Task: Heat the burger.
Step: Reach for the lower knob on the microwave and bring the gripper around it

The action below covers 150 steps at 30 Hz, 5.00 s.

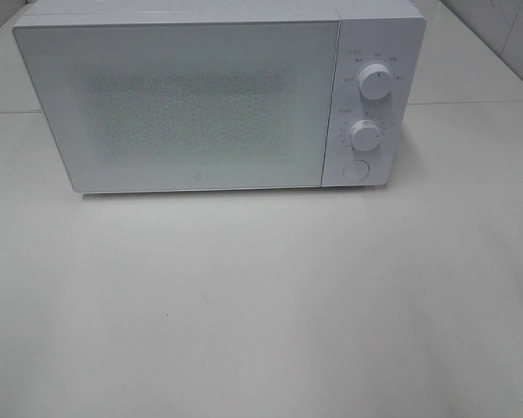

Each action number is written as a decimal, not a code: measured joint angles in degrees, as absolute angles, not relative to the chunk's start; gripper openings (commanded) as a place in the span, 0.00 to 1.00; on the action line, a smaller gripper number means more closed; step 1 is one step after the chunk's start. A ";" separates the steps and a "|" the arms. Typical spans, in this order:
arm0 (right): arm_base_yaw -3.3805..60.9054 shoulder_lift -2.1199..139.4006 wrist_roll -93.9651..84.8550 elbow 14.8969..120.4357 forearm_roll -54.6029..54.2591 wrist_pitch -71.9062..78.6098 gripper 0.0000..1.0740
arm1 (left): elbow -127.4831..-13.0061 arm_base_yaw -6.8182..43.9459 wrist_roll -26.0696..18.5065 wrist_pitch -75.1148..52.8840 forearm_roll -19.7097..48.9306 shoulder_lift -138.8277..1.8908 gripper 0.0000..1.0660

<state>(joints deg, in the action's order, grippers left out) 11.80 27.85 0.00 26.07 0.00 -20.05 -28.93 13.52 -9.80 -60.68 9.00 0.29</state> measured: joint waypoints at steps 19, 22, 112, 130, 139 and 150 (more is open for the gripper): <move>11.80 57.18 0.00 26.07 0.00 5.16 0.56 | -28.93 13.52 -9.80 -60.68 9.00 0.29 0.00; 11.80 60.22 0.00 26.07 0.00 8.88 0.56 | -28.93 13.52 -9.80 -60.68 9.00 0.29 0.00; 31.74 114.13 -15.93 37.13 -25.27 69.04 0.56 | -28.93 13.52 -9.85 -60.68 9.00 0.29 0.00; 30.37 114.25 -14.21 37.18 -20.63 69.16 0.56 | -28.93 13.52 -9.85 -60.68 9.00 0.29 0.00; 30.37 116.94 -14.21 38.50 -20.86 69.33 0.56 | -28.93 13.52 -9.85 -60.68 9.00 0.29 0.00; 30.37 117.57 -14.21 40.11 -20.86 69.33 0.56 | -28.93 13.52 -9.85 -60.68 9.00 0.29 0.00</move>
